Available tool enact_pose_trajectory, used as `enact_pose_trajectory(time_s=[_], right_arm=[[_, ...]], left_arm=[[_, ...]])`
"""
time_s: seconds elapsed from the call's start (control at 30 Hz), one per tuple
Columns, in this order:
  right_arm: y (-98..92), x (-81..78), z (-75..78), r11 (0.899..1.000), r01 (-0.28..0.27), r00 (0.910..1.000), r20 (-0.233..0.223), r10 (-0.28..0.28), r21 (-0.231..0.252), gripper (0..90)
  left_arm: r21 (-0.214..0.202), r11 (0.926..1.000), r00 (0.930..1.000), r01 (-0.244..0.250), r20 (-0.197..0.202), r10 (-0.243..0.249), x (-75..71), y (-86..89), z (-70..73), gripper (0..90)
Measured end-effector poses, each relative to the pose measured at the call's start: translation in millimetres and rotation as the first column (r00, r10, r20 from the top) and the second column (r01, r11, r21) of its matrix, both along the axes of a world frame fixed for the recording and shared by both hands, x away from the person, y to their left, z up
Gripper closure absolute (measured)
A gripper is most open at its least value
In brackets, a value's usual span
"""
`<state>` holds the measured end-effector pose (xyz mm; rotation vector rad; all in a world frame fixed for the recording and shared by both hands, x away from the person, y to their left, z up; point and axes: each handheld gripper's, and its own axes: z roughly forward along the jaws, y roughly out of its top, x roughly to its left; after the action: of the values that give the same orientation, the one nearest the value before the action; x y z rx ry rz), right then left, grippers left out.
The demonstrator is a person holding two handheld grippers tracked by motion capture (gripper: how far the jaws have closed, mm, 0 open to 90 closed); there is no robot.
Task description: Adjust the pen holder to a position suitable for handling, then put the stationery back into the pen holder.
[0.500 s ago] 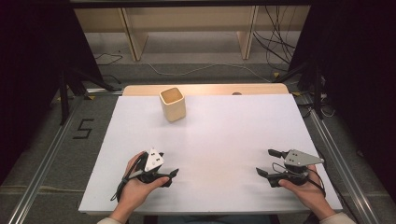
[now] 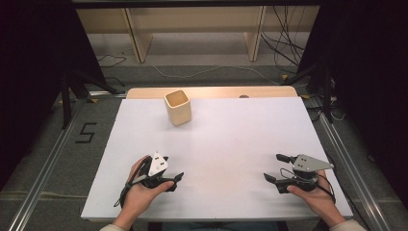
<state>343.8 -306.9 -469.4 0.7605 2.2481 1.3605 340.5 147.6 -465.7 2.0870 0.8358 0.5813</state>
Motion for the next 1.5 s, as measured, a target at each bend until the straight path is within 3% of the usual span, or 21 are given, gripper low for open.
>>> enact_pose_trajectory(time_s=[0.4, 1.1, 1.33, 1.37, 1.4, 1.43, 1.5], right_arm=[[1.5, 2.4, 0.8, 1.000, 0.013, 0.9999, 0.001, -0.013, 0.012, 16.3], [2.0, 4.4, 0.3, 1.000, 0.015, 0.9999, 0.004, -0.015, 0.007, 16.3], [1.2, 3.0, 0.2, 1.000, 0.006, 1.0000, 0.002, -0.006, 0.000, 16.2], [1.2, 3.0, 0.2, 1.000, 0.006, 1.0000, 0.002, -0.006, 0.000, 16.2], [1.0, 2.8, 0.4, 1.000, 0.000, 1.0000, 0.006, 0.000, -0.002, 16.3], [1.6, 1.6, 0.9, 1.000, 0.000, 1.0000, 0.004, 0.000, 0.002, 16.3], [1.9, 0.9, 1.1, 1.000, -0.004, 0.9999, 0.011, 0.004, 0.000, 16.2]], left_arm=[[-0.024, 0.9996, 0.9998, -0.014, 0.016, 0.014, -0.2, 3.3, 0.6, 22.9], [-0.031, 0.9992, 0.9996, -0.025, 0.013, 0.026, 1.8, 5.7, 1.0, 26.6], [-0.056, 0.9949, 0.9964, -0.084, 0.011, 0.084, 8.6, 7.2, 8.5, 49.9], [-0.056, 0.9937, 0.9952, -0.097, 0.004, 0.097, 10.8, 6.8, 10.4, 49.9], [-0.041, 0.9938, 0.9947, -0.103, -0.005, 0.103, 13.6, 7.0, 12.6, 57.1], [-0.030, 0.9933, 0.9937, -0.111, -0.013, 0.111, 19.8, 7.7, 15.8, 70.3], [-0.026, 0.9935, 0.9936, -0.111, -0.022, 0.111, 23.4, 8.5, 16.8, 80.2]])
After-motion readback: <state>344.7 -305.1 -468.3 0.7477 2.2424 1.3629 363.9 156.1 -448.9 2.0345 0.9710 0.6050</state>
